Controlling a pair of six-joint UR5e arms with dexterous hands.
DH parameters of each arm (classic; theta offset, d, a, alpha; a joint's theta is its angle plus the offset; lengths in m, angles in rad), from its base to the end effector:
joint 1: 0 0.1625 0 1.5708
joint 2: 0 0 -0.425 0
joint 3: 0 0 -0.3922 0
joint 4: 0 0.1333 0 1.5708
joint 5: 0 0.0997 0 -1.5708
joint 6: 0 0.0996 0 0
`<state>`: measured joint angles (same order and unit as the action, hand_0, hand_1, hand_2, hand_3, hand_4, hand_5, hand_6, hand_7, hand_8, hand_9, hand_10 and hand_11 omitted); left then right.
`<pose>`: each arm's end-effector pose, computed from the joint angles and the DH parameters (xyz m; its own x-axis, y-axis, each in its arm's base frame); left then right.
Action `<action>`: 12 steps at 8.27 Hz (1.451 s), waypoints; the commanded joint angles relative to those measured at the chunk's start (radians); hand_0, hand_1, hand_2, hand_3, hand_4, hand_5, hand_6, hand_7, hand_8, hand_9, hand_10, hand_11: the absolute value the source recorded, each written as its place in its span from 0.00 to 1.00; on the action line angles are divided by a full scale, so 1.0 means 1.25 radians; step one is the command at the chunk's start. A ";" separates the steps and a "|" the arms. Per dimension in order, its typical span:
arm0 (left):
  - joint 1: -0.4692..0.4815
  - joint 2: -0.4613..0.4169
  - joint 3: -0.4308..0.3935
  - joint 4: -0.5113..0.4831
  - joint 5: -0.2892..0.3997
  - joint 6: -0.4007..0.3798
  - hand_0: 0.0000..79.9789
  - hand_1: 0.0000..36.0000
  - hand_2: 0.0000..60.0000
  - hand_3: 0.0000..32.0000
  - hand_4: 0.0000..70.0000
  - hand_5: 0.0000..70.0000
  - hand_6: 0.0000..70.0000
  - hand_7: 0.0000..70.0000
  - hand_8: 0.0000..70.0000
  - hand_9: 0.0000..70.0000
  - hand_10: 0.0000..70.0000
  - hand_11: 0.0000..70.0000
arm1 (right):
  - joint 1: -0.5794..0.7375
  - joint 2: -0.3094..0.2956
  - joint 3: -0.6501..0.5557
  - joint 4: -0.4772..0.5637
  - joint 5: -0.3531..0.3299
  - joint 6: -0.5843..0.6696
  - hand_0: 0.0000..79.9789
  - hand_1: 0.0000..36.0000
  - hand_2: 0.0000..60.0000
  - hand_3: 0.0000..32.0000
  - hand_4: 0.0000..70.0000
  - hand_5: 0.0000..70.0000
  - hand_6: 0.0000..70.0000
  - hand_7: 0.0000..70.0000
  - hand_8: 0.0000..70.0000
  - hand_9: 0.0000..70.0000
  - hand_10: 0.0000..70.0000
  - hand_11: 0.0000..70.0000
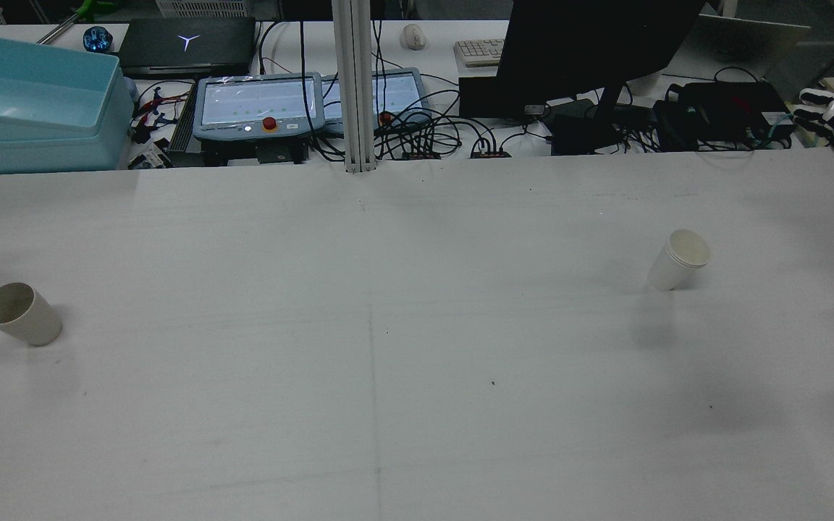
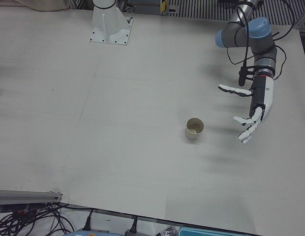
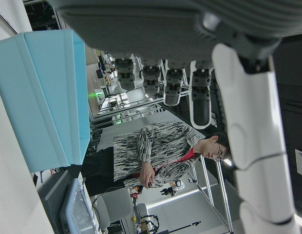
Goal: Pour water
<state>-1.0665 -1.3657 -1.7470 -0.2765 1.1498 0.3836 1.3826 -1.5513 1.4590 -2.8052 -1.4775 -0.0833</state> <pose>0.0497 -0.4501 0.6643 -0.9628 -0.0070 -0.2700 0.2609 0.2342 -0.9365 0.0429 -0.5366 0.6963 -0.9953 0.0774 0.0583 -0.0377 0.2447 -0.9689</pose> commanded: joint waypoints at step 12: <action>0.013 -0.059 0.130 -0.089 0.085 0.131 0.87 0.40 0.00 0.03 0.20 0.63 0.16 0.21 0.16 0.13 0.13 0.22 | 0.030 0.034 0.151 -0.184 -0.055 -0.057 0.70 0.27 0.00 0.00 0.74 0.63 0.25 0.40 0.31 0.33 0.15 0.23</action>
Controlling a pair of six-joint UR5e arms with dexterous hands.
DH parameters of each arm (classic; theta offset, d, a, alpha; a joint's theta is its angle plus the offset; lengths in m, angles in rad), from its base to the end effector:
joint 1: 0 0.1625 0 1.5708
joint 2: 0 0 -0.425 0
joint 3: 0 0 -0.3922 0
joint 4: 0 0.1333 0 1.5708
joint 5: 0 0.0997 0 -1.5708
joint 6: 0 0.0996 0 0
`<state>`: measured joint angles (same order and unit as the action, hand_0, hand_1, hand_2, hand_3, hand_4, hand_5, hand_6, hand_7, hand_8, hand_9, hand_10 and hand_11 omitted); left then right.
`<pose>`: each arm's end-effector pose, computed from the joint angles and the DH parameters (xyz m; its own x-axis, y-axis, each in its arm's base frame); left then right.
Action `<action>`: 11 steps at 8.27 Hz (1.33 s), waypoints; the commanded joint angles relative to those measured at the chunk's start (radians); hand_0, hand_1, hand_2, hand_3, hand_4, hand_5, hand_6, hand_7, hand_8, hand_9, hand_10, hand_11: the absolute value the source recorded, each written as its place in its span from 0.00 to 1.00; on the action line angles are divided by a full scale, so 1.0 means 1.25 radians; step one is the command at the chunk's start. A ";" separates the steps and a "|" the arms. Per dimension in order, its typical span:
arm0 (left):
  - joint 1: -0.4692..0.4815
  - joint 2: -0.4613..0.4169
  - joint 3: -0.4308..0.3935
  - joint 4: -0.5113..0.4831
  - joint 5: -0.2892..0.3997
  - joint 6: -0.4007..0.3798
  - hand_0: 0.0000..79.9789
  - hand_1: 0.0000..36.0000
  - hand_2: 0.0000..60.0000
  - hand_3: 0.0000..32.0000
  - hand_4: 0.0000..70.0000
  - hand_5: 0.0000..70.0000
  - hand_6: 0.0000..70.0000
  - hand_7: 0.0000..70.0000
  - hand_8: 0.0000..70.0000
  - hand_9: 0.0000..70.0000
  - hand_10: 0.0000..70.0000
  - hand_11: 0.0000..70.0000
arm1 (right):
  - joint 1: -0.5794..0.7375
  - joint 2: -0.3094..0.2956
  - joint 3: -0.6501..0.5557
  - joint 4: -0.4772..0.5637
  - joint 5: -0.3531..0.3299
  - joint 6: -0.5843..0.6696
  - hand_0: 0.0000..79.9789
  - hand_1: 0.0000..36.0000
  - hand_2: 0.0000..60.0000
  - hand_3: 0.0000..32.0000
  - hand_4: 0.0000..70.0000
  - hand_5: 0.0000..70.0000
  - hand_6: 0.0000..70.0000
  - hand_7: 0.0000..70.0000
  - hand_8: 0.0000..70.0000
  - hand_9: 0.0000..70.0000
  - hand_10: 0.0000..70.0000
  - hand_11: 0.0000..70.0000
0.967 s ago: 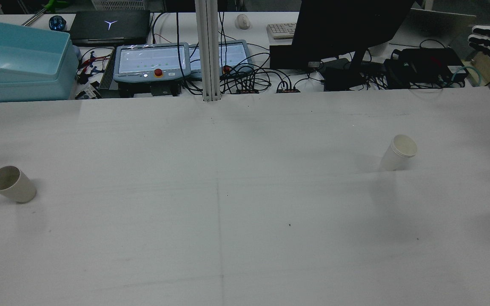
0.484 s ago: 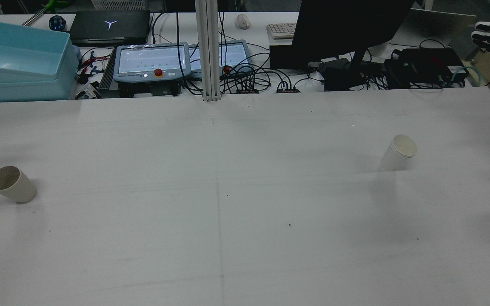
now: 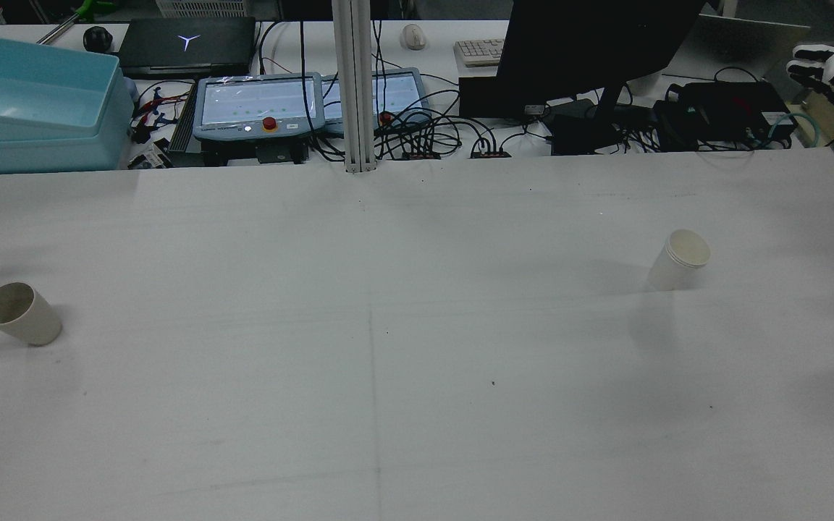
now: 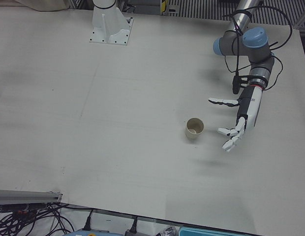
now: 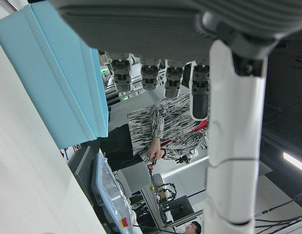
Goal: Pour water
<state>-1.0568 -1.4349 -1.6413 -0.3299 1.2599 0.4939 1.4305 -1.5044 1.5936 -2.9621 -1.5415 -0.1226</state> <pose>0.0793 -0.4736 0.6807 -0.9187 -0.0778 -0.3872 0.3487 0.3005 -0.8878 0.0592 -0.5550 0.6213 -0.9908 0.0788 0.1102 -0.0847 0.2746 -0.9578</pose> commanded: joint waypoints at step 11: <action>0.192 -0.014 0.178 -0.135 -0.190 0.063 0.86 0.40 0.00 0.03 0.20 0.65 0.14 0.22 0.15 0.12 0.15 0.25 | -0.013 -0.040 0.041 -0.060 -0.005 -0.034 0.67 0.22 0.00 0.00 0.59 0.60 0.21 0.34 0.30 0.32 0.15 0.22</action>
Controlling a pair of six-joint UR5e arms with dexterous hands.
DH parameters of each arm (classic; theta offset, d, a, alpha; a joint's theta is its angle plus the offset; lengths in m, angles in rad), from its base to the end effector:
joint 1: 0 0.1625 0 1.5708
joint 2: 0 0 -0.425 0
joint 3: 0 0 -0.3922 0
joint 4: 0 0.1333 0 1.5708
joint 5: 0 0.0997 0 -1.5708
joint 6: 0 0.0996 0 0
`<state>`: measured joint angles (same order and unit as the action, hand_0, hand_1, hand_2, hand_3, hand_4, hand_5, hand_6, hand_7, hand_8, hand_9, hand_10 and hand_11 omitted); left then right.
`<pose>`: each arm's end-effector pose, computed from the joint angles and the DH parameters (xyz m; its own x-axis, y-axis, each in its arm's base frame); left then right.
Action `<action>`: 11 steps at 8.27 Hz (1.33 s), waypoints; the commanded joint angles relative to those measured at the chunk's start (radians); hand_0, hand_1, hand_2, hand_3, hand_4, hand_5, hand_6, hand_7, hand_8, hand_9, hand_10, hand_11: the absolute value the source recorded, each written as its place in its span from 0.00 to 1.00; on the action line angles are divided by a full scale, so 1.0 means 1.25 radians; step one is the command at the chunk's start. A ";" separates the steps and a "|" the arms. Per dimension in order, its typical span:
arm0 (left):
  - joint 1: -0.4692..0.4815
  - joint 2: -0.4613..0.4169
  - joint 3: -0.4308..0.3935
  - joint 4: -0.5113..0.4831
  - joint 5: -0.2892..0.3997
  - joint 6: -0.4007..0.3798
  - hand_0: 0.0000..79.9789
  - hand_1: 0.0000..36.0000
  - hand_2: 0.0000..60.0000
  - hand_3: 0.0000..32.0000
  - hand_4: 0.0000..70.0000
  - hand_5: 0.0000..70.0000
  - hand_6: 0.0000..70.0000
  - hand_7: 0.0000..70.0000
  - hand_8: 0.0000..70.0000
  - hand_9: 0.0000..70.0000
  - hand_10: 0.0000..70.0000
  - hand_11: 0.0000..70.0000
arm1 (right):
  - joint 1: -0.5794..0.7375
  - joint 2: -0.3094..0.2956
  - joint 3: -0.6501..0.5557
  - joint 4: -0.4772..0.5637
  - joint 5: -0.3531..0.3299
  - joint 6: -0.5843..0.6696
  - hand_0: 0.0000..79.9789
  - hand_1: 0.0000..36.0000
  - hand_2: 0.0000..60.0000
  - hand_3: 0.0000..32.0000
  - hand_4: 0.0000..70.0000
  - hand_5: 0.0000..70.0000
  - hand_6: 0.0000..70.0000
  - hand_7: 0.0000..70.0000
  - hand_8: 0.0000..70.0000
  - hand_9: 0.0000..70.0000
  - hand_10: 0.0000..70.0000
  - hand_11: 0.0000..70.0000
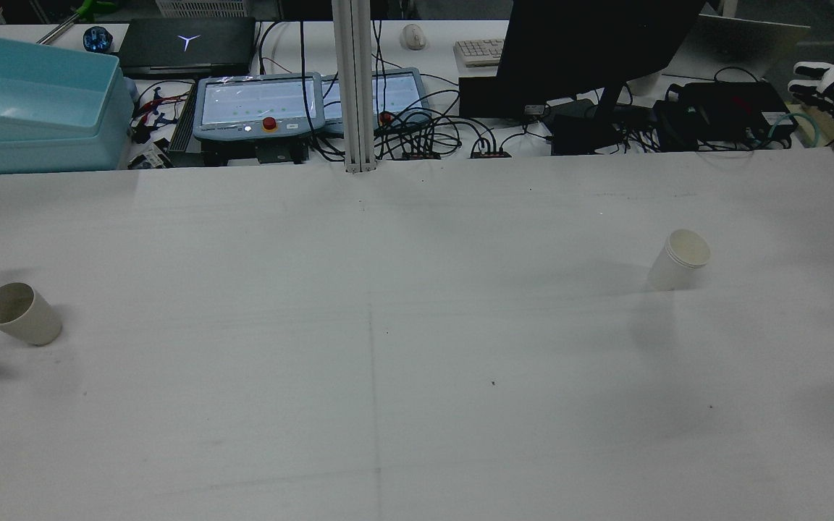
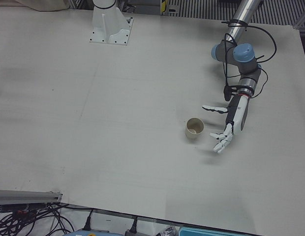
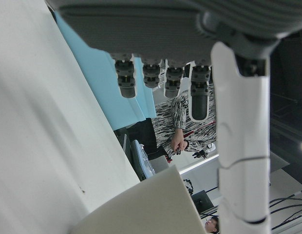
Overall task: Pour water
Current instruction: 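Move the left hand to the beige paper cup nearest it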
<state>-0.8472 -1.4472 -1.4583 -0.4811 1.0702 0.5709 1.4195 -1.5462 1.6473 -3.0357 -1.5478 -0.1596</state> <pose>0.1542 -0.4481 0.7515 -0.8994 -0.0969 -0.4263 0.3868 0.2783 -0.8792 0.0559 -0.5331 0.6249 -0.9840 0.0945 0.1509 -0.1270 0.2210 -0.9670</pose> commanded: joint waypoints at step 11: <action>0.084 -0.062 0.078 -0.003 -0.094 0.032 0.81 0.37 0.00 0.03 0.21 0.64 0.13 0.22 0.15 0.13 0.14 0.24 | -0.013 -0.009 -0.008 0.000 0.001 -0.017 0.66 0.18 0.00 0.00 0.55 0.58 0.20 0.34 0.30 0.32 0.15 0.23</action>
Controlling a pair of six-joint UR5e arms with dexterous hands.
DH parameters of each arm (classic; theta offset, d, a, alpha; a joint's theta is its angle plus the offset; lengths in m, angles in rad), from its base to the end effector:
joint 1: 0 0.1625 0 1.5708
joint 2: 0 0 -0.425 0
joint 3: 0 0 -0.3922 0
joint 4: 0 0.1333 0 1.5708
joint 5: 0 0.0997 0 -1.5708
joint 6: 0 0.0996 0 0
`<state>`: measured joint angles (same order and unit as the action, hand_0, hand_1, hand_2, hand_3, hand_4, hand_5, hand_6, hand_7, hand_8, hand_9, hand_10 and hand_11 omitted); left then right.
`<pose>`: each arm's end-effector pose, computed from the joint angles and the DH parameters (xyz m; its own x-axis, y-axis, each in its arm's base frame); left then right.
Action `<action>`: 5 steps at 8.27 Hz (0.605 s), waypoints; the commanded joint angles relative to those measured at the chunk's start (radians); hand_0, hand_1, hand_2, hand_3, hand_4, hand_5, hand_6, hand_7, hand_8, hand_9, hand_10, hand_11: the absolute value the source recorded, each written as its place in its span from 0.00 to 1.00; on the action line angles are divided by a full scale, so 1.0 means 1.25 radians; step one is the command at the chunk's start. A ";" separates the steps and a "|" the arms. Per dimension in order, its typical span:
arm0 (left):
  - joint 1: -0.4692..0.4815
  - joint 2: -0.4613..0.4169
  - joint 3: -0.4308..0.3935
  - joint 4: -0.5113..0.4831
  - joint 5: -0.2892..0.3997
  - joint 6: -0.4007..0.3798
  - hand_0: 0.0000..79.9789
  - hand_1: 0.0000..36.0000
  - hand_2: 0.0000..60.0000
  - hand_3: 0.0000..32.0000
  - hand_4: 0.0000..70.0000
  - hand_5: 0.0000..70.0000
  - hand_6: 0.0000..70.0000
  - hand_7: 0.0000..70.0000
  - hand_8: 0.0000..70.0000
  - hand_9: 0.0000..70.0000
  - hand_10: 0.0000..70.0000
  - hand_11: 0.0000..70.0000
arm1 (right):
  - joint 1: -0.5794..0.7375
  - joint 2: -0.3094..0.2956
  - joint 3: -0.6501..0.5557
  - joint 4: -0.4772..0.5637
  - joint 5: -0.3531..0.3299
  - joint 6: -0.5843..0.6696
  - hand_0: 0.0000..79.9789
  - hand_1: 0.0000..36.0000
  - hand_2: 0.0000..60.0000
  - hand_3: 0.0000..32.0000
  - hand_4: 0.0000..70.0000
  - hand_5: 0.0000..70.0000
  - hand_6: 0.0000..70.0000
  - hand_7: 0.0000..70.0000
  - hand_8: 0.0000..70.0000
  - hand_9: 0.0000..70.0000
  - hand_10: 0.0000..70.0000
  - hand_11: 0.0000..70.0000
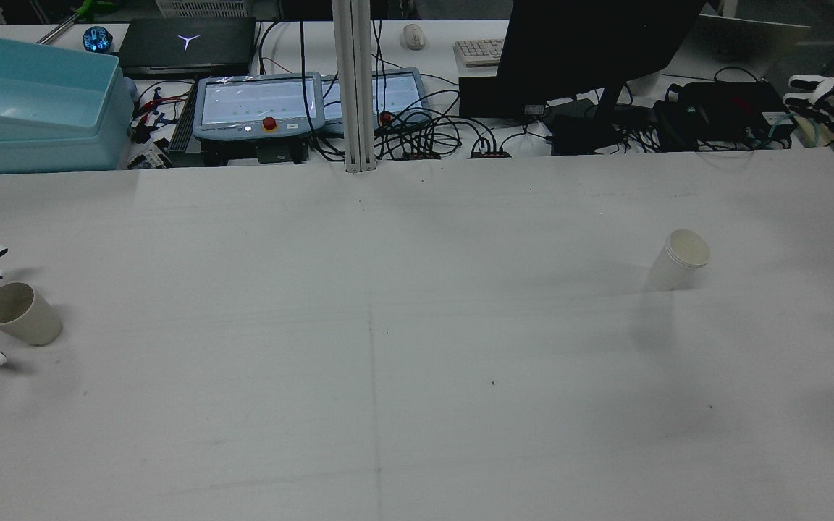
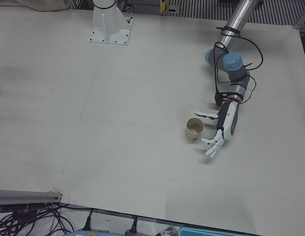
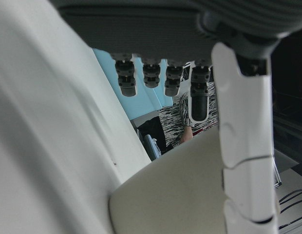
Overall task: Pour water
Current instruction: 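Move the left hand to the beige paper cup nearest it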
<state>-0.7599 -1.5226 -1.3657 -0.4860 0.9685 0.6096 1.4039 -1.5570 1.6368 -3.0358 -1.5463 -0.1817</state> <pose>0.2043 -0.4558 0.7634 -0.8887 -0.0875 -0.4500 0.4167 0.2548 -0.8726 0.0486 -0.5285 0.6358 -0.9791 0.1071 0.1732 -0.1487 0.2047 -0.9675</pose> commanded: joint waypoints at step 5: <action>0.027 -0.025 0.005 0.025 -0.018 0.002 0.83 0.37 0.00 0.00 0.24 0.65 0.15 0.23 0.15 0.13 0.14 0.24 | -0.001 -0.001 -0.002 0.000 0.000 -0.001 0.65 0.18 0.00 0.00 0.54 0.58 0.20 0.34 0.30 0.32 0.16 0.23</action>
<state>-0.7399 -1.5384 -1.3607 -0.4724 0.9494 0.6118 1.4023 -1.5584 1.6357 -3.0357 -1.5463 -0.1823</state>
